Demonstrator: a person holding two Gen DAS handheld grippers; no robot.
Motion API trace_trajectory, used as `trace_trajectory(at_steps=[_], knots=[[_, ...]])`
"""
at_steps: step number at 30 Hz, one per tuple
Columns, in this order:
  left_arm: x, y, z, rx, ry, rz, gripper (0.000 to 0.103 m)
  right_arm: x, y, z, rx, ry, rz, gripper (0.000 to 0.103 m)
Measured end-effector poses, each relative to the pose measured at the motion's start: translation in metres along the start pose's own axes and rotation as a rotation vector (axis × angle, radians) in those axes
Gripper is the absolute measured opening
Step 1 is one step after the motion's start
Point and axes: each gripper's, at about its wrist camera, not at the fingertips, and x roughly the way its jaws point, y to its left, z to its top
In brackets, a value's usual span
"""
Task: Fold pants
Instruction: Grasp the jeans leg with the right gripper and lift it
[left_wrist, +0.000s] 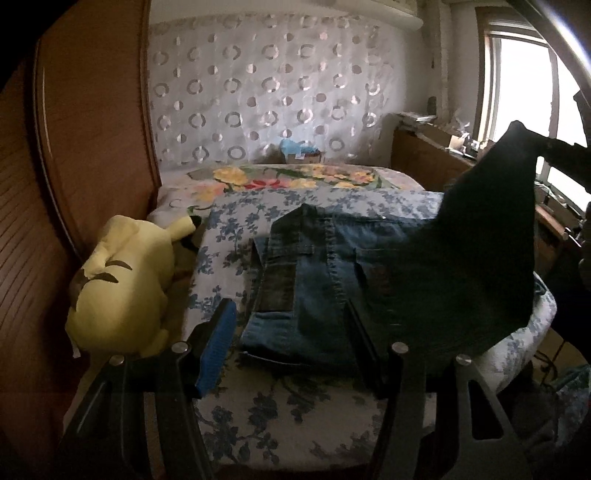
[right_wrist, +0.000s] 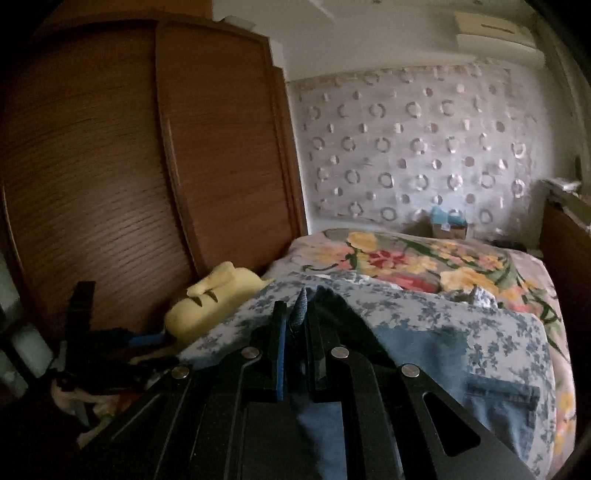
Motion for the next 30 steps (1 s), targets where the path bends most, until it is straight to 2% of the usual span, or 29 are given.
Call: trace_trajectory(at_steps=[2,4,6,8,12,19,24,27,30], knots=[[-0.001,-0.003,-0.001,-0.001,-0.005,-0.013,0.061,0.009,0.0,-0.003,-0.015,0.044,0.009,0.011],[0.0,-0.009,-0.001,0.005,-0.006,-0.025,0.061,0.009,-0.013,-0.009,-0.042,0.079,-0.028,0.02],[0.003,-0.014,-0.001,0.01,-0.002,-0.035,0.061,0.013,-0.022,-0.013,-0.062,0.102,-0.047,0.038],[0.007,-0.021,0.0,0.015,0.002,-0.05,0.061,0.015,-0.023,-0.014,-0.071,0.13,-0.051,0.049],[0.016,-0.037,0.001,0.029,0.01,-0.084,0.061,0.009,-0.03,-0.02,-0.068,0.158,-0.086,0.05],[0.041,-0.069,0.001,0.058,0.054,-0.164,0.061,-0.012,-0.044,-0.032,0.018,0.18,-0.145,0.05],[0.058,-0.086,-0.003,0.083,0.084,-0.198,0.061,0.003,-0.053,-0.044,0.082,0.178,-0.112,0.05],[0.068,-0.09,-0.006,0.081,0.104,-0.212,0.057,0.02,-0.056,-0.051,0.115,0.186,-0.084,0.05],[0.074,-0.092,-0.009,0.086,0.122,-0.211,0.054,0.031,-0.055,-0.056,0.125,0.185,-0.108,0.05]])
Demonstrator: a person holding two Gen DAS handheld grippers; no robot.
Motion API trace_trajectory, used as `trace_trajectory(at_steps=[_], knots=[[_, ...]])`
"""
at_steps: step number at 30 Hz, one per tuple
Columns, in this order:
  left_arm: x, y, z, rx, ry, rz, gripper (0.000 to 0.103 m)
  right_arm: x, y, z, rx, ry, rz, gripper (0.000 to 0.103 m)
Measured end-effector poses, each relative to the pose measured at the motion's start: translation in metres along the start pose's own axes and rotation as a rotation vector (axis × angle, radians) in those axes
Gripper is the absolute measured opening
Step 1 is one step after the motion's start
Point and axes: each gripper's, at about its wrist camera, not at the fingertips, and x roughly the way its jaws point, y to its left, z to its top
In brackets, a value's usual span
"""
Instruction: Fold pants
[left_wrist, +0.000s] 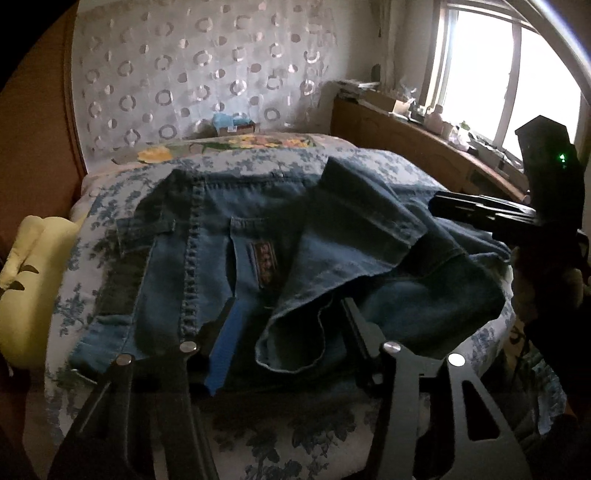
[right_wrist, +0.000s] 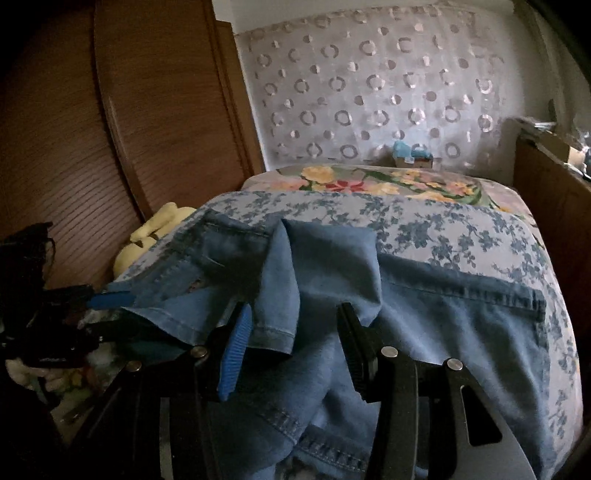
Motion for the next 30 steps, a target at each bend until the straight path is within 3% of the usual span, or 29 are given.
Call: trace_trajectory(at_steps=[6,9,11,13,18,23,27,30], knots=[[0.014,-0.006,-0.002,0.022,0.04,0.001,0.043,-0.005,-0.014,-0.006,0.064,-0.008,-0.04,0.05],[0.017,-0.011,-0.001,0.039,0.041,0.009,0.028,-0.014,-0.021,-0.009,0.094,-0.017,-0.057,0.05],[0.016,-0.014,0.0,0.048,0.036,0.005,0.009,-0.02,-0.024,-0.013,0.105,-0.024,-0.073,0.05],[0.013,-0.016,0.002,0.062,0.028,0.009,0.005,-0.023,-0.025,-0.019,0.116,-0.025,-0.088,0.05],[-0.018,-0.015,0.013,0.054,-0.045,0.016,0.004,-0.026,-0.018,-0.029,0.129,-0.003,-0.117,0.05],[-0.067,0.01,0.033,0.013,-0.144,0.066,0.004,-0.029,0.003,-0.024,0.1,0.011,-0.108,0.052],[-0.087,0.04,0.034,-0.022,-0.159,0.135,0.004,-0.033,0.027,-0.021,0.064,0.013,-0.074,0.061],[-0.085,0.06,0.028,-0.054,-0.127,0.17,0.004,-0.033,0.045,-0.019,0.045,0.02,-0.043,0.064]])
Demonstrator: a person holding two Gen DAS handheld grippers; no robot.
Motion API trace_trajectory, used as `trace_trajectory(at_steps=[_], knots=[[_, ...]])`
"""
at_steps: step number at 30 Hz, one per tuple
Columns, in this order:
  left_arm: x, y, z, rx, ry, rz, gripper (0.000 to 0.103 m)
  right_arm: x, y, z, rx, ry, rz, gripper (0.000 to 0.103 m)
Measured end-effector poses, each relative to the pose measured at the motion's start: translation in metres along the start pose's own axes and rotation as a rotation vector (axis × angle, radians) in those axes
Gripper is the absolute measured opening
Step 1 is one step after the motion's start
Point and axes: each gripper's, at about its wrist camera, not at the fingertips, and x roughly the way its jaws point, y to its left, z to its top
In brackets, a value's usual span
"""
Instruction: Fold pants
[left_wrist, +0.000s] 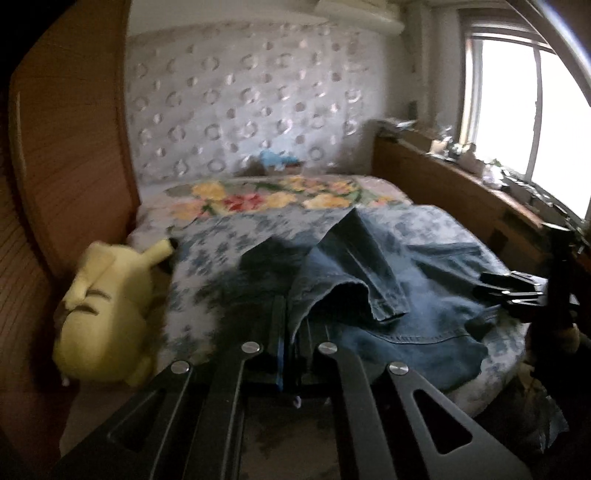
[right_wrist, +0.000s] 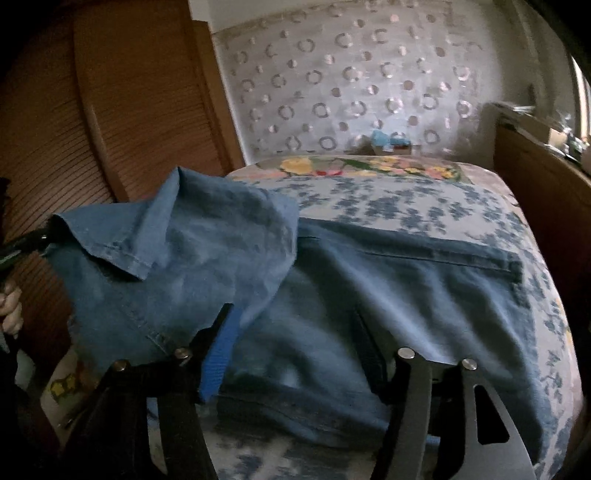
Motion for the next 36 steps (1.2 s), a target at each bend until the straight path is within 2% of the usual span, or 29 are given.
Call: trace_trajectory(at_steps=[4,5,6,8,10,15,18,20,25,29,33,34,35,36], knots=[[0.013,0.011,-0.012,-0.019,0.052,0.005,0.005,0.002,0.02,-0.001,-0.029,0.012,0.022,0.065],[0.015,0.012,-0.015,-0.012,0.062,0.014,0.008,0.003,0.023,-0.001,-0.034,0.018,0.03,0.065],[0.015,0.012,-0.016,-0.006,0.063,0.018,0.013,0.003,0.025,-0.001,-0.039,0.024,0.032,0.065],[0.014,0.014,-0.017,-0.009,0.057,0.01,0.041,0.002,0.029,-0.002,-0.047,0.03,0.037,0.065],[0.014,0.013,-0.017,-0.01,0.048,-0.002,0.045,0.001,0.031,-0.002,-0.056,0.036,0.039,0.065],[0.017,-0.003,-0.015,0.031,0.025,-0.008,0.045,-0.001,0.027,0.0,-0.057,0.034,0.018,0.065],[0.029,-0.02,-0.012,0.055,0.029,-0.061,0.045,0.009,0.02,-0.002,-0.039,0.027,0.001,0.065],[0.043,-0.032,-0.01,0.063,0.056,-0.096,0.045,0.01,0.017,-0.002,-0.025,0.029,-0.007,0.065],[0.078,-0.06,-0.014,0.096,0.123,-0.124,0.045,0.006,0.011,-0.003,-0.013,0.024,-0.008,0.065],[0.097,-0.073,-0.019,0.125,0.173,-0.114,0.045,0.003,0.007,-0.005,-0.013,0.021,-0.001,0.065],[0.109,-0.081,-0.026,0.182,0.19,-0.058,0.045,0.003,0.005,-0.006,-0.02,0.019,0.004,0.065],[0.111,-0.083,-0.027,0.205,0.194,-0.043,0.04,0.003,0.004,-0.006,-0.02,0.019,0.006,0.065],[0.112,-0.083,-0.028,0.221,0.195,-0.032,0.024,0.004,0.003,-0.006,-0.019,0.02,0.008,0.065],[0.114,-0.082,-0.028,0.227,0.198,-0.023,0.022,0.005,0.002,-0.006,-0.015,0.021,0.011,0.065]])
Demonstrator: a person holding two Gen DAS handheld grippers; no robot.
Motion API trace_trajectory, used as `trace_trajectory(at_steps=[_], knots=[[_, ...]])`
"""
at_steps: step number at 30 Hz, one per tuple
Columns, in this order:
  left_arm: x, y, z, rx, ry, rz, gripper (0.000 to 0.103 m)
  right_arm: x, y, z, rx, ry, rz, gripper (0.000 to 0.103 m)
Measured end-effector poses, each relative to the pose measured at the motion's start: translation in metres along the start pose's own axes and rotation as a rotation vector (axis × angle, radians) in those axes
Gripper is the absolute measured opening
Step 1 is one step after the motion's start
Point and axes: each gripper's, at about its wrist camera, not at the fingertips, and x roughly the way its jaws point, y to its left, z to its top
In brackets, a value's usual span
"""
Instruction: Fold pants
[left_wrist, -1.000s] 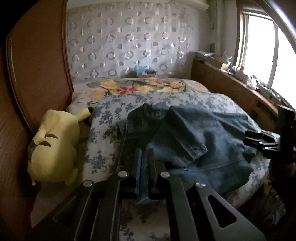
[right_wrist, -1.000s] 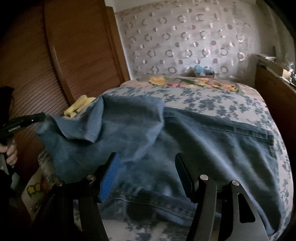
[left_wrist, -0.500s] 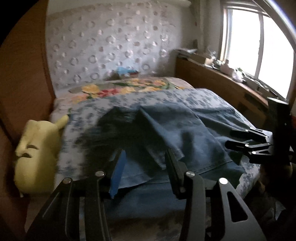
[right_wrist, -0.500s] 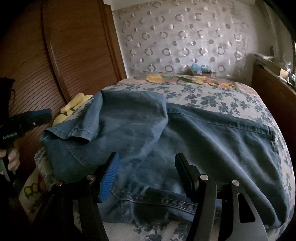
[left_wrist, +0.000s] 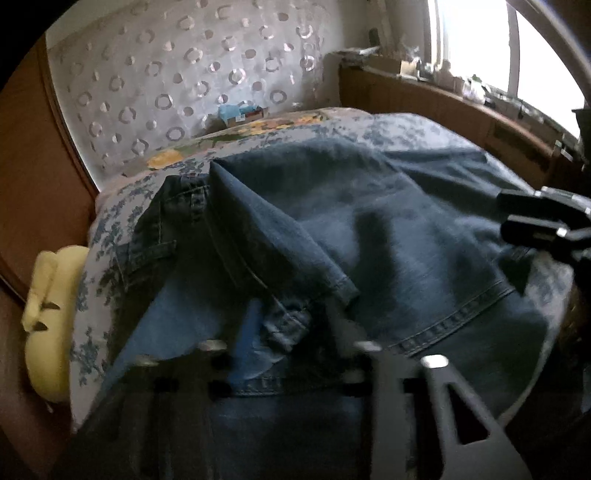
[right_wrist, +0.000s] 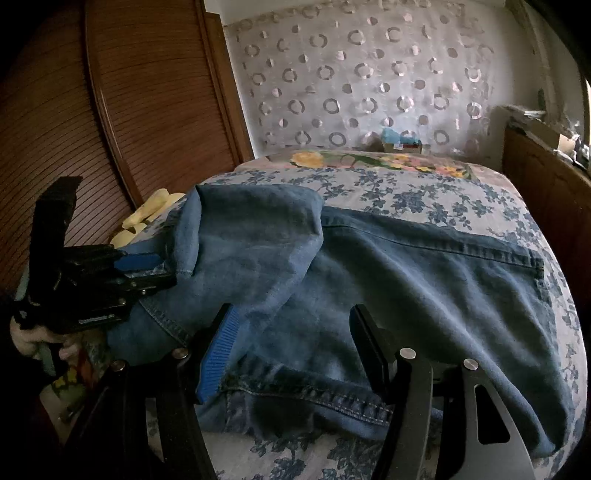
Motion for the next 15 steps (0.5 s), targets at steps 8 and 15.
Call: trace_trajectory(at_steps=[8,15], knots=[[-0.025,0.041,0.011,-0.051,-0.064,0.027,0.008,0.008,-0.006,0.006,0.006,0.005,0.008,0.065],[-0.04,0.103,0.041,-0.104,-0.118,0.086,0.008,0.018,-0.008,0.019,0.0,0.012,0.001,0.065]])
